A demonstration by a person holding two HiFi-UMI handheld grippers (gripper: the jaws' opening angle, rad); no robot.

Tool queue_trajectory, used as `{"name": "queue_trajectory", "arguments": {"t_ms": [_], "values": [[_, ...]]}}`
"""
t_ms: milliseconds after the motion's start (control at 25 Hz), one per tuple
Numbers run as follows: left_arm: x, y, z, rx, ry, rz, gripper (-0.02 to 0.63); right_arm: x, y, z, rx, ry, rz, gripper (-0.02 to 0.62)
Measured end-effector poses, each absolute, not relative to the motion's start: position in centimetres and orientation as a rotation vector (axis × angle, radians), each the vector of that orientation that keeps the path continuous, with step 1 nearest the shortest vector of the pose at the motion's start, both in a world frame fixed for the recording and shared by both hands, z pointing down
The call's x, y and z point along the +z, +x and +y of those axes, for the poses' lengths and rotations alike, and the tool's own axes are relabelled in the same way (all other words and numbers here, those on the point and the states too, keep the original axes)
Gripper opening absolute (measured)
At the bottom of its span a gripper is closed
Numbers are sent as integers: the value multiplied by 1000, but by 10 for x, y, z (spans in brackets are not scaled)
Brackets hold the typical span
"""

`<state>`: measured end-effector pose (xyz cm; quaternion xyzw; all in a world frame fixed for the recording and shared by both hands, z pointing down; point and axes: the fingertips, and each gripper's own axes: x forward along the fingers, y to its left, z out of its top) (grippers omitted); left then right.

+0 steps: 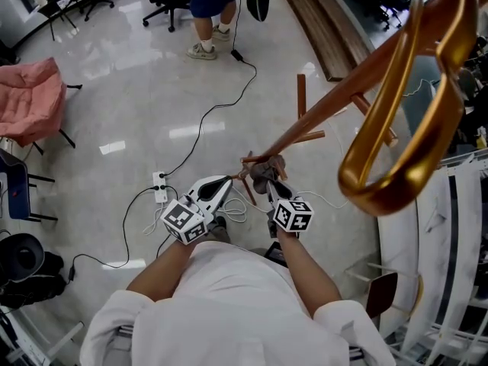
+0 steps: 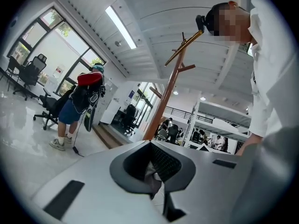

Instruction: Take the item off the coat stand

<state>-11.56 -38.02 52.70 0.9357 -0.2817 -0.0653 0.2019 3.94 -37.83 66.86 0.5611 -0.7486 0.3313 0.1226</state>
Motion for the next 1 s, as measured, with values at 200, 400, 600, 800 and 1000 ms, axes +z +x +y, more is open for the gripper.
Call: {"name": "queue_trajectory", "arguments": {"t_ms": [200, 400, 600, 800, 1000], "values": [[530, -109, -364, -173, 2595, -789, 5, 659, 45, -369, 962, 1624, -2225, 43], [527, -100, -352, -181, 2591, -819, 5, 648, 49, -361, 941, 1602, -2272, 41], [518, -83, -336, -180, 2606, -832, 5, 632, 54, -346, 910, 1569, -2328, 40], [511, -68, -323, -195, 2600, -855, 5, 617, 63, -332, 900, 1533, -2374, 40], [506, -50, -307, -198, 2601, -865, 5, 607, 73, -317, 878, 1500, -2414, 40]]}}
